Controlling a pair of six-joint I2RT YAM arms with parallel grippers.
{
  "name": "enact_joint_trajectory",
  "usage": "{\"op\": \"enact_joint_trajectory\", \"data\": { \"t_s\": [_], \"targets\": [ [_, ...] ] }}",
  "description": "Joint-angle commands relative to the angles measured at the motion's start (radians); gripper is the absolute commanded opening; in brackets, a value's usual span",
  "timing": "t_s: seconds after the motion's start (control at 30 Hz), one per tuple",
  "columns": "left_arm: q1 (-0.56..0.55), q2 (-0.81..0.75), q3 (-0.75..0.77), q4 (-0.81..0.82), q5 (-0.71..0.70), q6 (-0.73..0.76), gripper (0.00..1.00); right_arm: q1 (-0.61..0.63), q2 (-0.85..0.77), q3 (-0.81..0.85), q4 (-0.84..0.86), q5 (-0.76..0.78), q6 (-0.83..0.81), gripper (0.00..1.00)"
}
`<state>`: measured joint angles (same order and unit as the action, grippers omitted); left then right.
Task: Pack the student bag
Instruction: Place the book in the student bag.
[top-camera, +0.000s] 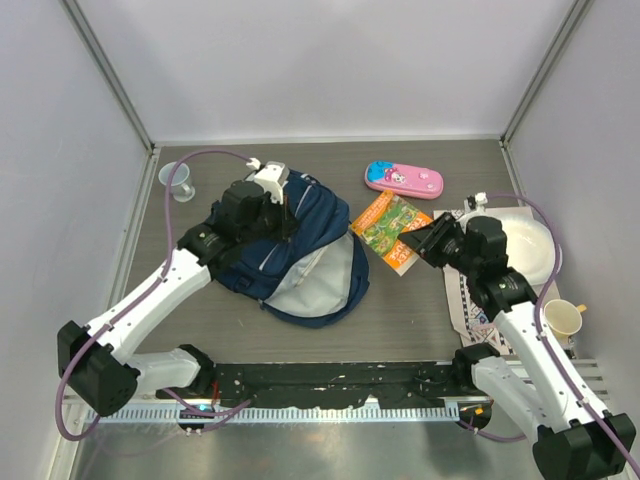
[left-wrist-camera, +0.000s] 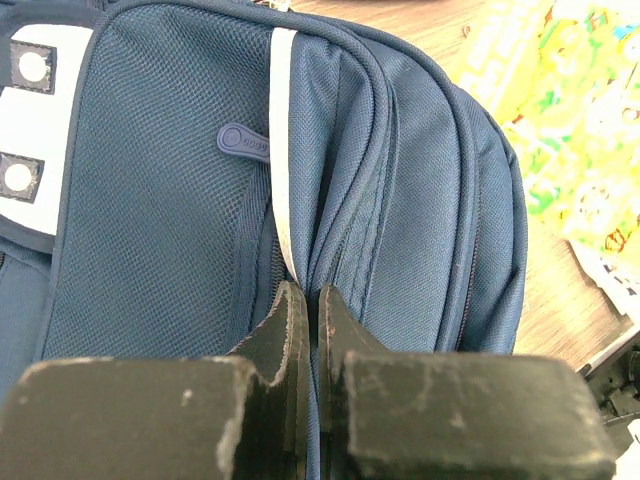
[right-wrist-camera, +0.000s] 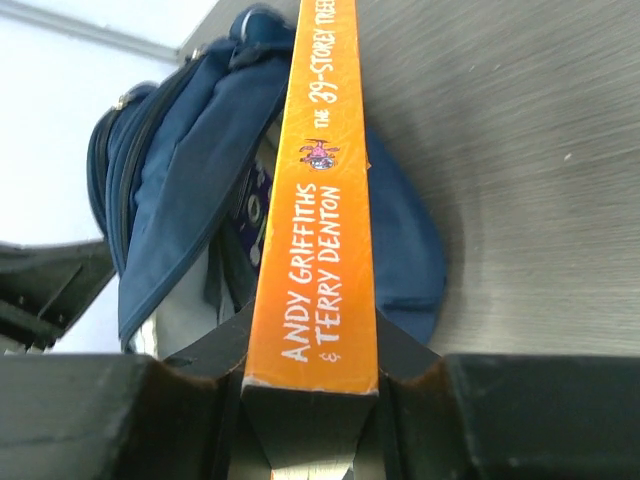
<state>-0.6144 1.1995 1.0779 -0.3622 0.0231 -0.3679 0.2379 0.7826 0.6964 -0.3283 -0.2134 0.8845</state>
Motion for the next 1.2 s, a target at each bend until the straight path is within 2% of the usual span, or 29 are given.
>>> {"op": "enact_joint_trajectory", "data": {
  "t_s": [0.0, 0.33, 0.47, 0.63, 0.97, 1.07, 1.17],
  "targets": [
    [0.024, -0.048, 0.068, 0.115, 0.060, -0.031, 0.00, 0.000, -0.020, -0.032, 0.182, -0.259, -0.006, 0.01],
    [0.047, -0.064, 0.034, 0.224, 0.067, -0.091, 0.00, 0.008, 0.050, -0.158, 0.488, -0.487, 0.143, 0.01],
    [0.050, -0.083, 0.011, 0.269, 0.069, -0.117, 0.00, 0.021, 0.090, -0.176, 0.570, -0.520, 0.192, 0.01],
    [0.051, -0.087, 0.002, 0.282, 0.084, -0.129, 0.00, 0.089, 0.188, -0.189, 0.771, -0.531, 0.284, 0.01],
    [0.051, -0.104, -0.015, 0.292, 0.101, -0.151, 0.00, 0.322, 0.460, -0.083, 0.951, -0.292, 0.232, 0.01],
    [0.051, -0.115, -0.019, 0.290, 0.107, -0.157, 0.00, 0.370, 0.523, -0.101, 1.075, -0.164, 0.231, 0.01],
    [0.051, -0.132, -0.024, 0.278, 0.098, -0.155, 0.00, 0.405, 0.576, -0.115, 1.127, -0.019, 0.229, 0.01]
  ]
}}
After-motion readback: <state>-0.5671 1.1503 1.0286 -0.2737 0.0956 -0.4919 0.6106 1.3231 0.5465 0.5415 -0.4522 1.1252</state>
